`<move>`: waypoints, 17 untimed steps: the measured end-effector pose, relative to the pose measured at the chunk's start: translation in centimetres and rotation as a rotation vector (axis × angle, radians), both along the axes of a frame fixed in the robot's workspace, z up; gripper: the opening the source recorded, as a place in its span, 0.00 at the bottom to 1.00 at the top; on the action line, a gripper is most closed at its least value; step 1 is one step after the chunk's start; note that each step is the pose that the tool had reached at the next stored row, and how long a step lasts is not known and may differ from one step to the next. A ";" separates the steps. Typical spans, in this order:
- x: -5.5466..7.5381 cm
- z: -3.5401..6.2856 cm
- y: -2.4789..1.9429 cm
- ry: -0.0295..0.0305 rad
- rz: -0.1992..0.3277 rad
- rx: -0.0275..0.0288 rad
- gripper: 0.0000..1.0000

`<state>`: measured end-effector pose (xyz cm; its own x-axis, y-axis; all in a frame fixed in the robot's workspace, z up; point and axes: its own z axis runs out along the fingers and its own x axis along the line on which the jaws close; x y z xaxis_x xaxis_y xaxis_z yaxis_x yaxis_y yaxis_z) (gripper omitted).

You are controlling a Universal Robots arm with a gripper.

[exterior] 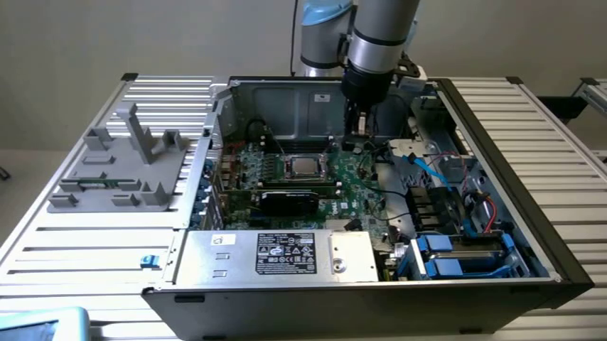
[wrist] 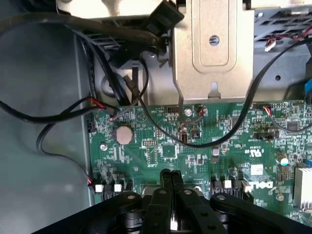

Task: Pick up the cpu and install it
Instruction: 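Close the cpu cover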

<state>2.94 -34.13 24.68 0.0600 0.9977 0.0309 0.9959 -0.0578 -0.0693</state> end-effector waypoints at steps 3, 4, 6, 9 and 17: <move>-0.7 0.10 -0.02 0.0167 0.000 0.0019 0.12; -1.0 0.13 -0.03 0.0210 0.000 0.0023 0.12; -1.5 0.18 -0.05 0.0305 0.000 0.0031 0.12; -2.1 0.23 -0.07 0.0512 0.000 0.0032 0.12; -2.7 0.23 -0.08 0.0860 0.000 0.0030 0.12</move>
